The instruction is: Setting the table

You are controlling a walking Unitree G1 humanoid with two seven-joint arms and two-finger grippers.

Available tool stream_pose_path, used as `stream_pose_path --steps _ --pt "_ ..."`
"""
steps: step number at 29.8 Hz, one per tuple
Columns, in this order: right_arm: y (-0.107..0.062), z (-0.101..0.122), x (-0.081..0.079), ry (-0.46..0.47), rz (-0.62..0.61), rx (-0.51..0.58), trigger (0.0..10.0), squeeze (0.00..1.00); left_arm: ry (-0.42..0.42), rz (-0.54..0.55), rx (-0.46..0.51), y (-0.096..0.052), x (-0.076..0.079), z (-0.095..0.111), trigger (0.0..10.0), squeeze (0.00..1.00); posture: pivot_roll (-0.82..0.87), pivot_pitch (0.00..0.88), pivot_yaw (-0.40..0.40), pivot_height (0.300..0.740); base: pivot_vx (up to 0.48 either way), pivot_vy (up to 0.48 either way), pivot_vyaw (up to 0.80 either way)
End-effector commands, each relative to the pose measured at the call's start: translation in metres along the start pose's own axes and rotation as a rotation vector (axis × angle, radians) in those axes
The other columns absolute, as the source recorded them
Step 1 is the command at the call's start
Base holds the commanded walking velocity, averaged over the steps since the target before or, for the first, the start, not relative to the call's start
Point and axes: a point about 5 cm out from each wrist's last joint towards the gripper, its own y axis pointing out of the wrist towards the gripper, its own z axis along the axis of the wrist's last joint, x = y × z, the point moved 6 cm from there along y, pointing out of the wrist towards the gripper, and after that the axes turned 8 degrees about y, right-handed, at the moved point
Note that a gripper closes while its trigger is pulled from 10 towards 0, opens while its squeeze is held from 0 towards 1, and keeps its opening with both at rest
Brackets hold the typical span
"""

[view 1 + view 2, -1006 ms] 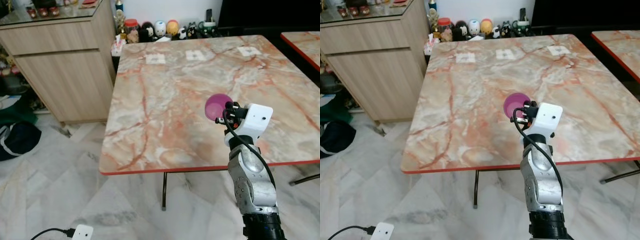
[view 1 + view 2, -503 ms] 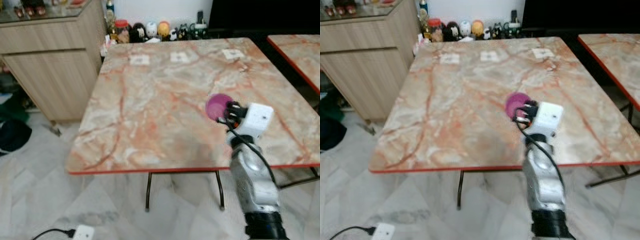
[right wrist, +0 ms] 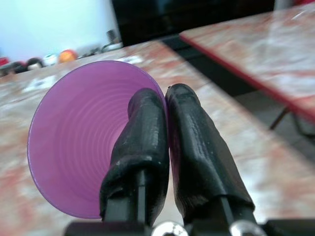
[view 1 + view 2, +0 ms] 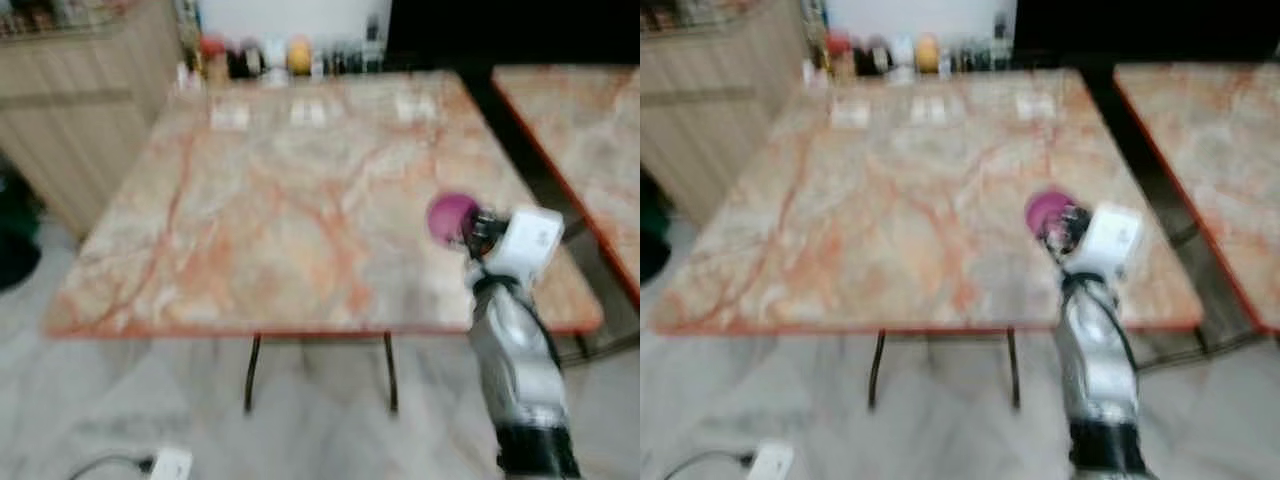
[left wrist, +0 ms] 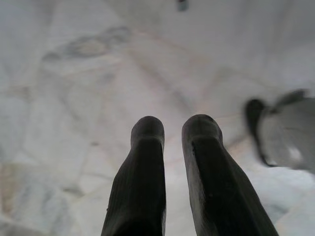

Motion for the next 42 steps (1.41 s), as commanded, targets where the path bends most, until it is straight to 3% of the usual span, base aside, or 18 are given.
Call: stream_pose_path --steps 1,35,42 --pt "0.0003 0.003 -0.0111 0.014 0.025 0.012 10.0 0.0 0.0 0.008 -0.029 -0.0016 -0.0047 -0.0104 10.0 0.0 -0.09 0.092 0.028 0.74 0.0 -0.48 0.0" --pt "0.0011 0.0055 -0.0034 0.021 -0.014 0.021 10.0 0.0 0.002 0.006 -0.027 -0.0018 -0.0057 -0.011 10.0 0.0 -0.1 0.095 0.032 0.74 0.0 -0.48 0.0" --pt "0.001 0.0053 -0.0019 0.02 -0.019 0.02 10.0 0.0 -0.011 0.003 -0.026 -0.0018 -0.0041 -0.0106 10.0 0.0 -0.1 0.096 0.031 0.74 0.0 0.0 0.0"
